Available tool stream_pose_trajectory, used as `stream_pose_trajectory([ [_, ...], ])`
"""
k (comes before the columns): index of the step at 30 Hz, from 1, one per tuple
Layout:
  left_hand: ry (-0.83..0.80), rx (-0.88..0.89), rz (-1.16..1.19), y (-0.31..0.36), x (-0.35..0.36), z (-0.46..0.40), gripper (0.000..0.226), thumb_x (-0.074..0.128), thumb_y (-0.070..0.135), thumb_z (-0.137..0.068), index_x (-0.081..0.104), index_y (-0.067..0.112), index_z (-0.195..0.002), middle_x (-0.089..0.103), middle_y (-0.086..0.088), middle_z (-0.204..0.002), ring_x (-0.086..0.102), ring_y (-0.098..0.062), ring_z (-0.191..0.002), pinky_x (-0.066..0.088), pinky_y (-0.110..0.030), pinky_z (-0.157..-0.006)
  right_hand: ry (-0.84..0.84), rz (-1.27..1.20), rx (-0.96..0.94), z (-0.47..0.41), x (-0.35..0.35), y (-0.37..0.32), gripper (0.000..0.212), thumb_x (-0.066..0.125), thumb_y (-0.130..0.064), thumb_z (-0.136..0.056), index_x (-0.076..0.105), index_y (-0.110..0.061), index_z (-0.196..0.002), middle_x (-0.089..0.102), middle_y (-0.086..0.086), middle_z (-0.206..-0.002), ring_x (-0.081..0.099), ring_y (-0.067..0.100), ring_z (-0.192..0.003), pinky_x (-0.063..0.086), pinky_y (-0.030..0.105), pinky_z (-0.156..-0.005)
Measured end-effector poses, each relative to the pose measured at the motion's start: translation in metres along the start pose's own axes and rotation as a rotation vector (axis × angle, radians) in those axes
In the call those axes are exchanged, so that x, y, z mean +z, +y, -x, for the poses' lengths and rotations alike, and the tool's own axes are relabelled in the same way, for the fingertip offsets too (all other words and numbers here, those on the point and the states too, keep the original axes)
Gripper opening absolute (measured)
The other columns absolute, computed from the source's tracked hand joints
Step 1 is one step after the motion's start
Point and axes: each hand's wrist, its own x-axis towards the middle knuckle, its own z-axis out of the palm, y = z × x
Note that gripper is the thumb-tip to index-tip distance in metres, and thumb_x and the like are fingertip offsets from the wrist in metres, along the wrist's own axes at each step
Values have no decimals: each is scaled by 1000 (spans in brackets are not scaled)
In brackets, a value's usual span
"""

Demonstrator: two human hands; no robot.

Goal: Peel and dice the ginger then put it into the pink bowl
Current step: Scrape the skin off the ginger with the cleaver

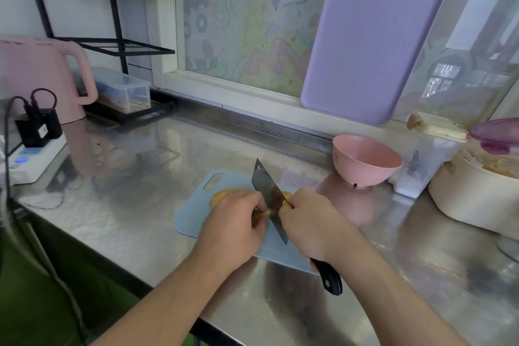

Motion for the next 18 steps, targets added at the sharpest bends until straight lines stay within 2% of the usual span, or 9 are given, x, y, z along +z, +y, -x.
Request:
stream_pose_trajectory([
  [3, 4, -17, -44, 1, -1, 2, 8, 68, 30, -86, 61, 35, -87, 54, 18, -84, 52, -7, -87, 52, -32, -70, 10, -40, -7, 2, -2, 5, 30, 41, -24, -100, 48, -16, -72, 50, 0, -64, 49, 19, -56, 46, 25, -58],
  [8, -2, -22, -6, -1, 4, -3, 8, 71, 26, -89, 70, 34, -90, 58, 19, -80, 54, -6, -85, 54, -33, -74, 13, -67, 4, 5, -7, 7, 30, 43, -26, -99, 51, -15, -73, 53, 1, -64, 55, 28, -63, 55, 34, -67],
  [10, -8, -10, -6, -1, 6, -5, 9, 72, 25, -90, 72, 33, -93, 61, 20, -82, 55, -5, -85, 53, -30, -77, 27, -73, 19, 6, -10, 9, 30, 42, -26, -98, 50, -15, -72, 53, 3, -62, 55, 27, -57, 53, 33, -59],
  [13, 5, -5, -7, 0, 6, -5, 7, 73, 28, -92, 69, 34, -92, 58, 20, -79, 54, -5, -83, 51, -25, -75, 63, -117, 43, 8, -16, 13, 28, 41, -21, -92, 43, -13, -66, 52, 6, -53, 49, 25, -36, 40, 25, -40],
  [16, 16, -24, 3, 2, 4, -2, 10, 71, 34, -93, 62, 35, -88, 57, 19, -77, 55, -3, -82, 52, -26, -70, 37, -191, 62, 13, -23, 12, 33, 42, -19, -90, 40, -15, -57, 48, 2, -39, 46, 27, -27, 37, 24, -37],
  [18, 28, -6, 2, 1, 4, -2, 12, 72, 31, -92, 62, 34, -85, 57, 20, -75, 55, -2, -82, 51, -27, -69, 25, -222, 69, 14, -25, 10, 34, 42, -19, -90, 40, -14, -56, 51, 8, -45, 47, 28, -27, 38, 26, -38],
])
